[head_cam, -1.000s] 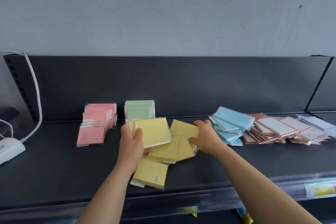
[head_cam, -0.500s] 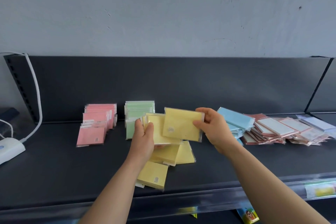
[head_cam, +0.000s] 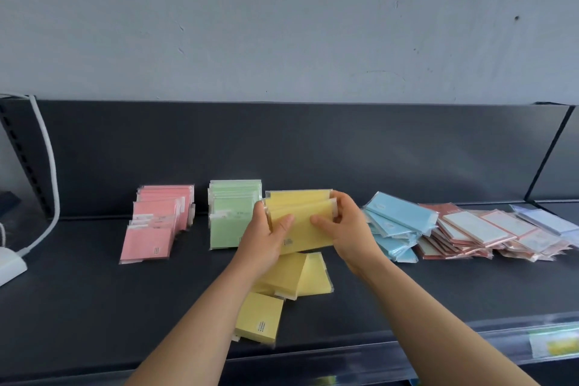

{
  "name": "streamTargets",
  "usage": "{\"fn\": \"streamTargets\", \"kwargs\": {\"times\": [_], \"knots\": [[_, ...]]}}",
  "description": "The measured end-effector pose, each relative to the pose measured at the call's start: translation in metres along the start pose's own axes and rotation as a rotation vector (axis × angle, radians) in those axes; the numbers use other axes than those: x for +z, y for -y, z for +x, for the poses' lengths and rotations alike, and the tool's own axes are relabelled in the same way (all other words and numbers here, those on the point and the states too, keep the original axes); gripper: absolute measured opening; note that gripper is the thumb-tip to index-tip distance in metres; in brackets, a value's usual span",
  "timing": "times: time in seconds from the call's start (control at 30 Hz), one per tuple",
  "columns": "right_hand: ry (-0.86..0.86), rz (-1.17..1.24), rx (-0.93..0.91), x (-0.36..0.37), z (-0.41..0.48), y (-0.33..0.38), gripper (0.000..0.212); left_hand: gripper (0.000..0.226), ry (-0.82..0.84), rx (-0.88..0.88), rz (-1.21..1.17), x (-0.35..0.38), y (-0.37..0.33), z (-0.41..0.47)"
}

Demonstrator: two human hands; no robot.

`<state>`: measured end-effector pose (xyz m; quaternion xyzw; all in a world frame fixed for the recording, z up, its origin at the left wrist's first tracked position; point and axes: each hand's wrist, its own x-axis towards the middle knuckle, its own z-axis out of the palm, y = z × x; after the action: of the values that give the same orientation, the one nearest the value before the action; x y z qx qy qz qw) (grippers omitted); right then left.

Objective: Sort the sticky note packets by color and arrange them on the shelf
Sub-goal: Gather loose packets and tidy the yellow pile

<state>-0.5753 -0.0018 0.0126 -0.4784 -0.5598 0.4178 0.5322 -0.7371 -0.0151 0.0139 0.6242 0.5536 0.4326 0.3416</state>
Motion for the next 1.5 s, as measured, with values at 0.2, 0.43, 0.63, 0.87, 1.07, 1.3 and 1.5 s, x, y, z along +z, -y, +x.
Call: {"fn": "streamTargets", "kwargs": {"times": [0.2, 0.43, 0.63, 0.87, 1.07, 1.3, 1.5], "knots": [[-0.1, -0.084, -0.026, 0.006, 0.032, -0.005, 0.044, 0.06, 0.011, -0.095, 0.079, 0.013, -0.008, 0.047], [-0.044, -0.26, 0.177, 0.005, 0.044, -0.049, 0.049, 0.057, 0.119, -0.223, 0.27, 0.032, 0.019, 0.06], [-0.082, -0.32, 0.168, 0.007, 0.065, -0.051, 0.037, 0.045, 0.009, -0.226, 0.417, 0.034, 0.02, 0.08], [-0.118, -0.308, 0.161, 0.013, 0.095, -0.056, 0.039, 0.037, -0.057, -0.238, 0.403, 0.04, 0.021, 0.108], [-0.125, -0.304, 0.174, 0.015, 0.102, -0.068, 0.055, 0.025, -0.085, -0.271, 0.371, 0.043, 0.028, 0.118], [-0.11, -0.309, 0.191, 0.015, 0.099, -0.072, 0.066, 0.028, -0.074, -0.267, 0.368, 0.046, 0.033, 0.117], [-0.068, -0.353, 0.168, 0.013, 0.094, -0.066, 0.067, 0.052, -0.069, -0.257, 0.409, 0.046, 0.034, 0.112]]}}
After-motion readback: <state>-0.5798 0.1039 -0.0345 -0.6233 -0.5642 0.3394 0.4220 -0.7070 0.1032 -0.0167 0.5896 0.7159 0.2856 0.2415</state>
